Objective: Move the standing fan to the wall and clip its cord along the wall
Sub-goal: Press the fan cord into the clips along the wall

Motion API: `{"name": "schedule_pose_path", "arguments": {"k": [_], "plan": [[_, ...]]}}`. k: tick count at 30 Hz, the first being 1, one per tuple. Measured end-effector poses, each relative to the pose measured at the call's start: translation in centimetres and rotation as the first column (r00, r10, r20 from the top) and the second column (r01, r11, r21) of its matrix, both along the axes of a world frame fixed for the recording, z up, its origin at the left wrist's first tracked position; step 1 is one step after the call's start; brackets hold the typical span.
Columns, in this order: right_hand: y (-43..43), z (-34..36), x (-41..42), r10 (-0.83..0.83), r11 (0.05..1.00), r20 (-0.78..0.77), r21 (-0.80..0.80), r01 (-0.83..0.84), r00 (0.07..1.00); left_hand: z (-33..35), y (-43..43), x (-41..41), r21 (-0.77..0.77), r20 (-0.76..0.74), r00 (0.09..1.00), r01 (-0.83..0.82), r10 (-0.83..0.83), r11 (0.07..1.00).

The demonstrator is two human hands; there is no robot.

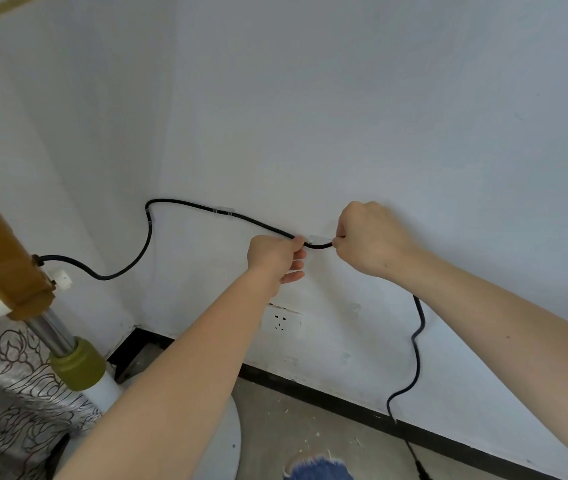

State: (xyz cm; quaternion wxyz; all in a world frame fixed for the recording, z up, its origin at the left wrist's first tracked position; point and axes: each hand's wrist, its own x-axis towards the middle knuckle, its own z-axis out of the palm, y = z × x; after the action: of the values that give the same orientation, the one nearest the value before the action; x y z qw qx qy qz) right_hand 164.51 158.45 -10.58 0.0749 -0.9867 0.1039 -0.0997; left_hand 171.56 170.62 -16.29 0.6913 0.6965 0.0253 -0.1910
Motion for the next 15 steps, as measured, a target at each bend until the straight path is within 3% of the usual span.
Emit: {"name": "schedule_pose_path", "arguments": {"k": [15], "plan": [[1.4, 0.7, 1.1, 0.027, 0.995, -0.027, -0.098, -0.029, 0.999, 0.3, -0.1, -0.1, -0.127, -0.121, 0.991, 0.046, -0.061, 0.991]]}}
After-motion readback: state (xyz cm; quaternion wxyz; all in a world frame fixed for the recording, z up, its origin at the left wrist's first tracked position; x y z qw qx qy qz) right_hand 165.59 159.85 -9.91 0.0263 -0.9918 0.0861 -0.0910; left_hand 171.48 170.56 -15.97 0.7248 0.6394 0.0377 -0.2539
